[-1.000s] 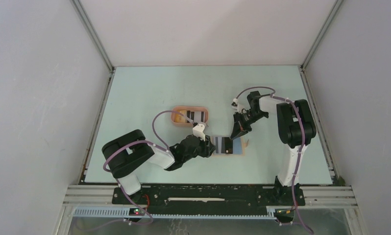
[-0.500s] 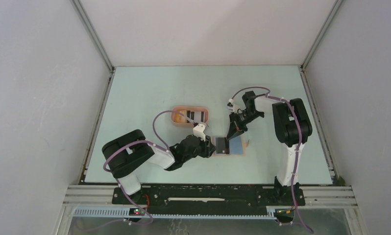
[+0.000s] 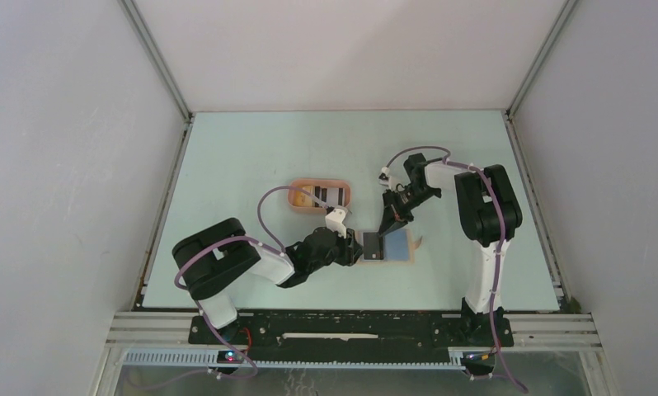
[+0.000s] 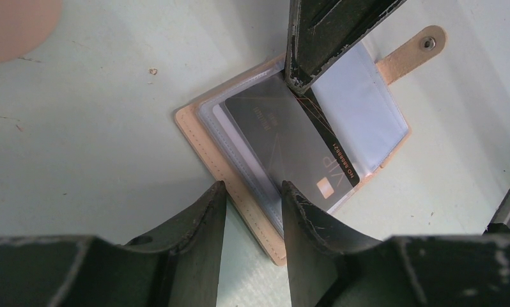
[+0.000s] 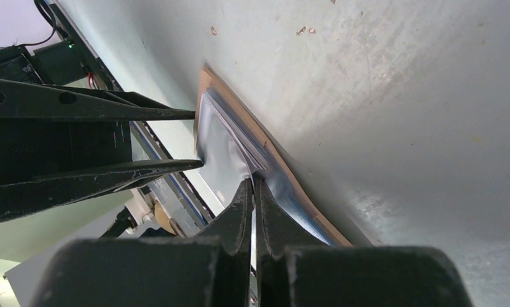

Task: Put the credit cards into the card holder
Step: Insert the credit card into the card holder.

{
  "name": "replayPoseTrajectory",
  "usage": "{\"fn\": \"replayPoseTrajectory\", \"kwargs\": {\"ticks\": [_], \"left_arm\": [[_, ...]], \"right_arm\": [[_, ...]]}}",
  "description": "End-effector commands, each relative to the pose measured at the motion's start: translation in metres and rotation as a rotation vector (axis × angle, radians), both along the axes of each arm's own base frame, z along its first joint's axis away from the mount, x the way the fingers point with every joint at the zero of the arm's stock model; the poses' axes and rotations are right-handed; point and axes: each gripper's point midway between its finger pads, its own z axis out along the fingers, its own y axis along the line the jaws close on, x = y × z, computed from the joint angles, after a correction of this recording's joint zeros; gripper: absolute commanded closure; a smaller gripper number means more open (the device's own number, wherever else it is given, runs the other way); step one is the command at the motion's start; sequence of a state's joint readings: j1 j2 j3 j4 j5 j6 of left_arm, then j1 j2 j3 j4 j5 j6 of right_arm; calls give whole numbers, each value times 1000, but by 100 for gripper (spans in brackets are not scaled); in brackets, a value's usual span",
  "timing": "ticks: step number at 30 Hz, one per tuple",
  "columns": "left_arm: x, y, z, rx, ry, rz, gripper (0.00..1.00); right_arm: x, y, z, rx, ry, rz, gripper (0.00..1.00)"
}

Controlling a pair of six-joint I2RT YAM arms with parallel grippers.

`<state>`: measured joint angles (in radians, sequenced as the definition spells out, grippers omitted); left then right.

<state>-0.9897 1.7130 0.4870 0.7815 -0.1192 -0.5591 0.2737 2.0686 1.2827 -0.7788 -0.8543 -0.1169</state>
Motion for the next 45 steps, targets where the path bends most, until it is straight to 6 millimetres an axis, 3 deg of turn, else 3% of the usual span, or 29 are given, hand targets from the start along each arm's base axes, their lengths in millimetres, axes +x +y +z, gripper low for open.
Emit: {"fn": "replayPoseTrajectory", "kwargs": {"ticks": [1, 20, 31, 45], "left_arm": [[1, -19, 17, -54, -19, -40, 58], [1, -17, 16, -55, -21, -32, 58], [0, -18, 17, -60, -21, -37, 59], [-1, -19, 19, -73, -24, -48, 60]], "right_arm": [[6, 4, 4, 2, -39, 18, 95], [8, -5, 18, 25, -64, 13, 63], [3, -4, 17, -26, -88, 29, 57], [-9, 26, 30, 98, -3, -8, 55]]}}
